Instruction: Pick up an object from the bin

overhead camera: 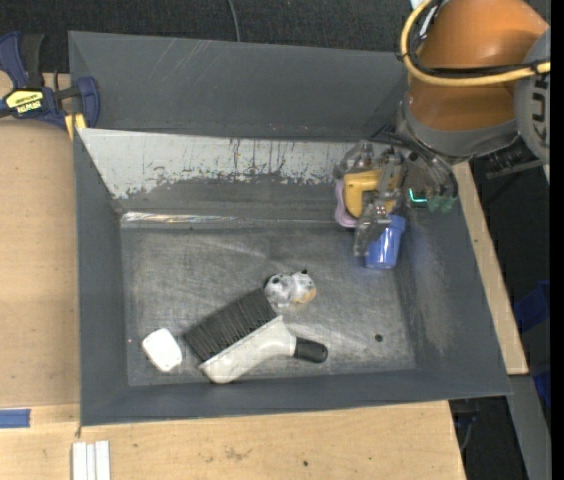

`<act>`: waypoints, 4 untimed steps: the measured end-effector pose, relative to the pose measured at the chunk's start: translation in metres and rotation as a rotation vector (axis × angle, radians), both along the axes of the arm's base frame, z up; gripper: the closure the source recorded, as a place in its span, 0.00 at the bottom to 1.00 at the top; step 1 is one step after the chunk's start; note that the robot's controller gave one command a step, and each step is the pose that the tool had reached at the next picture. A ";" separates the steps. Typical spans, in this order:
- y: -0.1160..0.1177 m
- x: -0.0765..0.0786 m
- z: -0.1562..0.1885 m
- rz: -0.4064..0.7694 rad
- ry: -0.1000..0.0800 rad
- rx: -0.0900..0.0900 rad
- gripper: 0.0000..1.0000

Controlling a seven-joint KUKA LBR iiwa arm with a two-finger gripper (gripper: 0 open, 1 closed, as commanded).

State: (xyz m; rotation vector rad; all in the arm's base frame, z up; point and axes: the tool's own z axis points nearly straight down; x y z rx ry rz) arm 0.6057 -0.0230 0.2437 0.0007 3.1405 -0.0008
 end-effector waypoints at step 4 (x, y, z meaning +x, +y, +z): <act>0.084 -0.027 -0.039 -0.231 0.000 0.000 1.00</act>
Offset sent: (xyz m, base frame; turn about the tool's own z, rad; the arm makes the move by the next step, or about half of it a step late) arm -0.0406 0.0716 -0.0513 0.0153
